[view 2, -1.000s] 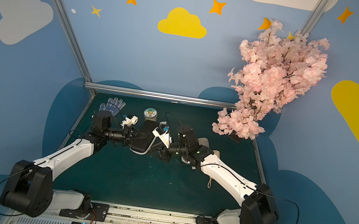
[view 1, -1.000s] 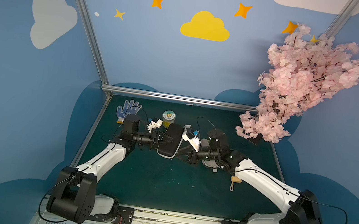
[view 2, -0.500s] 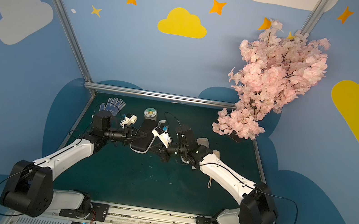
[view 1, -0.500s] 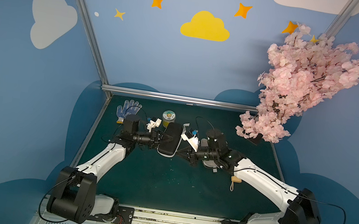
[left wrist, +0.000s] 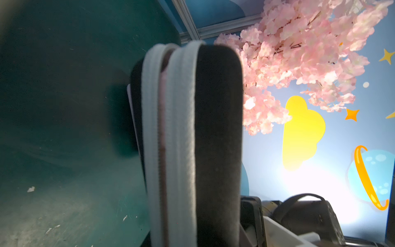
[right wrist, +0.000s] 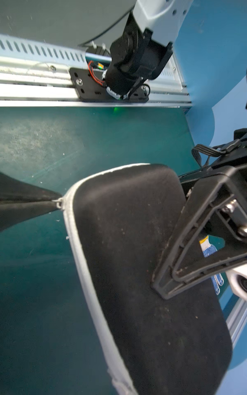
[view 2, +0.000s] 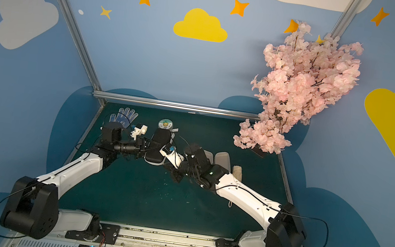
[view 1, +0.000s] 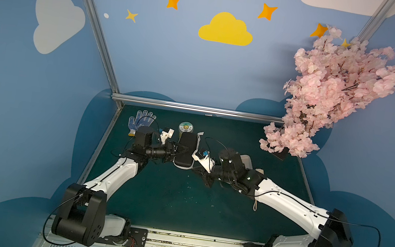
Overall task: Put umbrellas into zippered umbrella sleeves
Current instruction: Zip the zipper on the umbrella sleeve.
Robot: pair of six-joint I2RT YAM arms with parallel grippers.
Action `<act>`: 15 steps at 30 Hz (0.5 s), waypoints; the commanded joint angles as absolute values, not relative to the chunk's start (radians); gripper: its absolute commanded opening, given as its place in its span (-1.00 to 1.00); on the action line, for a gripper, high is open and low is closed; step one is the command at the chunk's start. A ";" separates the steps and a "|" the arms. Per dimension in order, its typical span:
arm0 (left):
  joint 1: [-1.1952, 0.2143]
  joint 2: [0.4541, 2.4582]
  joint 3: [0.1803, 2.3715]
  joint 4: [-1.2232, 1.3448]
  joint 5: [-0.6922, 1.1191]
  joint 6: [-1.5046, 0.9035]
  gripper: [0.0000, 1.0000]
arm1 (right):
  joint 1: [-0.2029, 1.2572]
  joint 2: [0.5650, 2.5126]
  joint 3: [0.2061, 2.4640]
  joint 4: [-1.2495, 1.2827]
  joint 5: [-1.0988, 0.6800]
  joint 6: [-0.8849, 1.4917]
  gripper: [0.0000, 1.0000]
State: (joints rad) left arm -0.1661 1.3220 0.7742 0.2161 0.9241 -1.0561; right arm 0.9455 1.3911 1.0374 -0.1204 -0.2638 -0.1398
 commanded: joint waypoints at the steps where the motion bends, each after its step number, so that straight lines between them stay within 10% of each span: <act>1: -0.153 1.302 0.786 0.295 0.699 -1.083 -0.95 | 1.000 1.393 1.069 -0.175 -0.190 -0.168 -1.00; 15: -0.340 1.261 0.608 0.413 0.064 -1.239 -0.95 | 1.072 1.509 1.126 -0.082 -0.218 0.105 -1.00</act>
